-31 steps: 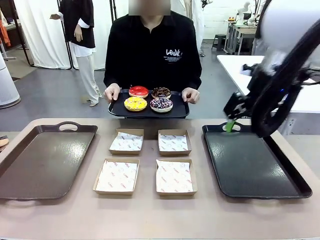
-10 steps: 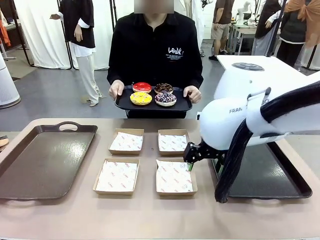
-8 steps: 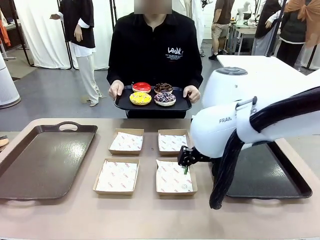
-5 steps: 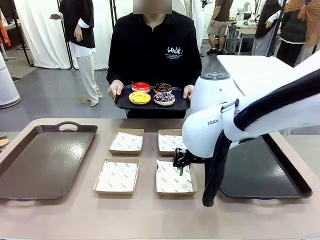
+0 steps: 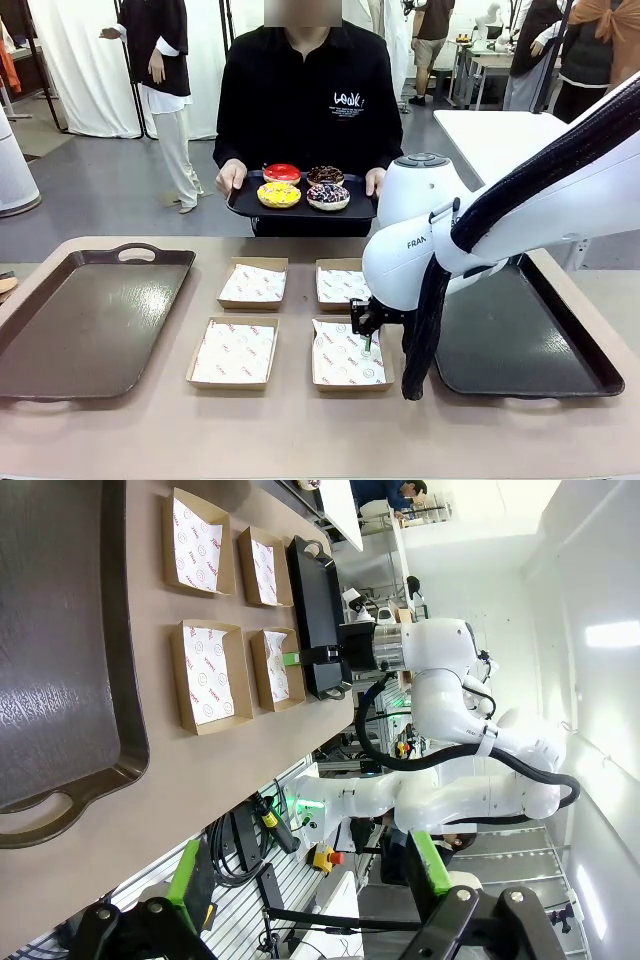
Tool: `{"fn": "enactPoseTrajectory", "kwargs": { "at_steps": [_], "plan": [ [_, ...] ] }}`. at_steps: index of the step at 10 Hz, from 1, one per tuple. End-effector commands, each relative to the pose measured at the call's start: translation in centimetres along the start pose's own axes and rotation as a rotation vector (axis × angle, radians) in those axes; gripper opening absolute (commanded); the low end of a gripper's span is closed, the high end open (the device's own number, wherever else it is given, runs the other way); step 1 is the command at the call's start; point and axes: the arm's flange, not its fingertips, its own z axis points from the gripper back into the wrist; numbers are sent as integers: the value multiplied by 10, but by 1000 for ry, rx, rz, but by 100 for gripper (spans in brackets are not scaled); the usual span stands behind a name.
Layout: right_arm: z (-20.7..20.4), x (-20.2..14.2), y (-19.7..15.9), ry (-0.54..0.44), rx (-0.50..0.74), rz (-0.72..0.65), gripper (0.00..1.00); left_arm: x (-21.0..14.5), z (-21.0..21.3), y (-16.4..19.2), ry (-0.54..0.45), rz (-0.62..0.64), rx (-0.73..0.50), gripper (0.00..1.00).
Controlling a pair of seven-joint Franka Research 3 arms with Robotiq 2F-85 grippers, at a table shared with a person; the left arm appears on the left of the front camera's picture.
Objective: Individually package the donuts and arrange them on the tray.
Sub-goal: Pick up one Paper togo box.
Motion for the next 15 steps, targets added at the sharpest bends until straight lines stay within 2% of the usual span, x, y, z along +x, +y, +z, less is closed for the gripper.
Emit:
{"fn": "enactPoseTrajectory", "kwargs": {
  "at_steps": [1,2,3,4,9,11,13,15],
  "plan": [
    [-3,3,9,-19,-16,-5,0,0,1,-1,-7,-9,-18,100],
    [-2,2,9,-20,-13,-8,0,0,1,-1,-7,-9,-18,100],
    [0,1,8,-27,-8,-12,4,0,1,-1,-7,-9,-18,100],
    [3,-2,8,-40,0,-18,0,0,1,-1,-7,-9,-18,100],
    [17,-10,7,-56,43,-56,0,0,1,-1,-7,-9,-18,100],
    [50,-30,13,-27,37,4,0,0,1,-1,-7,-9,-18,100],
    [108,-48,20,-91,14,67,0,0,1,-1,-7,-9,-18,100],
    [151,-38,24,-99,-5,75,0,0,1,-1,-7,-9,-18,100]
  ]
}}
